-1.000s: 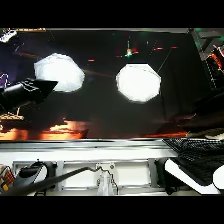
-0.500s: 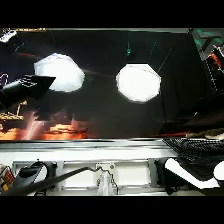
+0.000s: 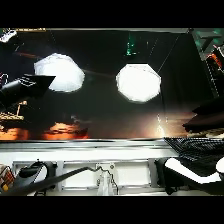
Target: Fold the clothes and pants, and hang the long-sleeved shirts on hangers.
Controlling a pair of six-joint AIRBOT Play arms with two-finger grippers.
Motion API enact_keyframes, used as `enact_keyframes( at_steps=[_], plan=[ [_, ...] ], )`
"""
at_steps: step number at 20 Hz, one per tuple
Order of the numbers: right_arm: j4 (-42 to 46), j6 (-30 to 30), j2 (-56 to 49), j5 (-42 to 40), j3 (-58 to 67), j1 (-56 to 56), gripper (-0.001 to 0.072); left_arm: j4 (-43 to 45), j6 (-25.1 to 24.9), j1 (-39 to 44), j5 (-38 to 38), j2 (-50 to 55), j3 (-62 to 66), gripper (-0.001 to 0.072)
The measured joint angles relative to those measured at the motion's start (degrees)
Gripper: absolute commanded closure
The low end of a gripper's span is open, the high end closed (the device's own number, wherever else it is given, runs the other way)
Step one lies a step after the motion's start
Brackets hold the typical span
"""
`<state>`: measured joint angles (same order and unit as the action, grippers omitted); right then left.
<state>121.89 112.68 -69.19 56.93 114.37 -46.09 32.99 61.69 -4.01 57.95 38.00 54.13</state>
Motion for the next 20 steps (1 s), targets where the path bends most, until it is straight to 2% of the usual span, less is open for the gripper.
enact_keyframes(
  at_steps=[10,16,17,18,20],
  plan=[
    [2.7,2.0,1.6,11.1,-0.5,-1.3,0.0693,0.0,0.0,0.0,-0.1,0.0,0.0,0.0695],
    [3.1,4.8,4.2,18.2,-0.5,-8.7,0.0688,0.0,0.0,0.0,-0.1,0.0,0.0,0.0695],
    [2.6,5.0,4.6,18.5,-0.5,-10.2,0.0614,0.0,0.0,0.0,-0.1,0.0,0.0,0.0695],
    [1.9,5.4,5.0,18.6,-0.5,-11.6,0.0465,0.0,-0.1,0.0,-0.2,0.0,0.0,0.0695],
    [1.0,5.7,5.6,18.1,-0.4,-13.4,0.0245,0.0,-0.1,0.0,-0.2,0.0,0.0,0.0695]
  ],
)
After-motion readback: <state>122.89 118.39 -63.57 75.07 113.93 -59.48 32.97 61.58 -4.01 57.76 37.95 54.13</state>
